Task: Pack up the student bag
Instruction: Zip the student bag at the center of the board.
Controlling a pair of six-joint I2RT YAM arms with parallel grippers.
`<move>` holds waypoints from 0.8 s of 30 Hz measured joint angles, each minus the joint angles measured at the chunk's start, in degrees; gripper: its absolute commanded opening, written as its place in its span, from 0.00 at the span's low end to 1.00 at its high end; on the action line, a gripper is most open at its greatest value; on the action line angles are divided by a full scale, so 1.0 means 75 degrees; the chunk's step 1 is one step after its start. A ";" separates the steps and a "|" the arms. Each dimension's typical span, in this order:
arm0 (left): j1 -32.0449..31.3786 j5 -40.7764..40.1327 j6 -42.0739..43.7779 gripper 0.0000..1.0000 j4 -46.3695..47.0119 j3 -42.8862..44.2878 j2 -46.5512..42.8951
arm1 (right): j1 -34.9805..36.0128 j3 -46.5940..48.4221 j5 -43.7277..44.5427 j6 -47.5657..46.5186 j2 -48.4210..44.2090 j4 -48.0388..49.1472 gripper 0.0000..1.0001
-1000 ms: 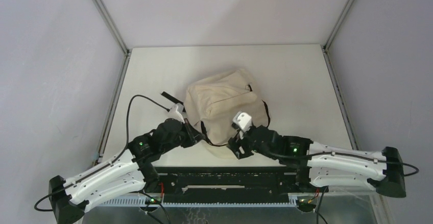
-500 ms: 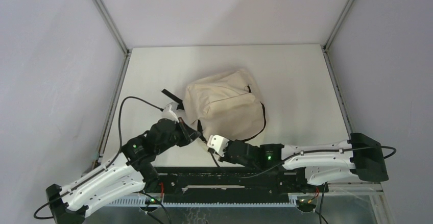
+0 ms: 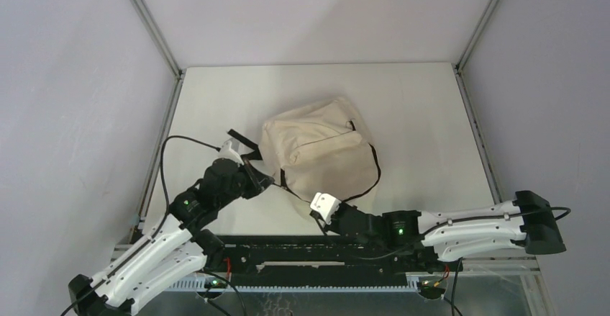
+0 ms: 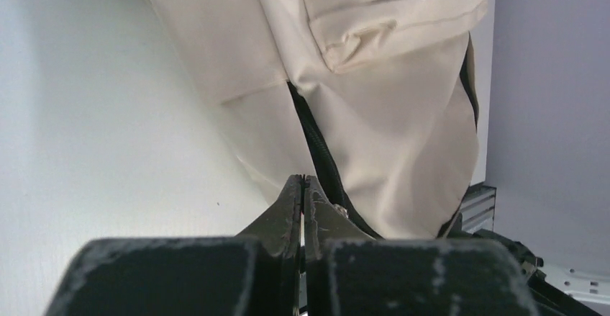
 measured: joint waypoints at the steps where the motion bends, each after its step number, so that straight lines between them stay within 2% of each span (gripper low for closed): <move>1: 0.0137 0.0099 0.0050 0.00 0.0041 0.0000 0.0035 | 0.0058 -0.0035 0.0140 0.0093 -0.0134 -0.0076 0.00; 8: 0.1137 0.0836 0.0280 0.00 0.0810 -0.0192 0.0562 | 0.0195 -0.0248 0.0775 0.0592 -0.0501 -0.0262 0.00; 14: 0.2299 0.1355 0.0452 0.00 0.1513 -0.0163 0.1728 | 0.0201 -0.0254 0.0973 0.0915 -0.0507 -0.0338 0.00; 19: 0.2518 0.1859 0.0729 0.00 0.1623 0.0554 0.3302 | 0.0201 -0.0277 0.1105 0.1020 -0.0568 -0.0367 0.00; 24: 0.2573 0.2206 0.0956 0.00 0.1614 0.1341 0.4301 | 0.0137 -0.0315 0.1268 0.1174 -0.0758 -0.0405 0.00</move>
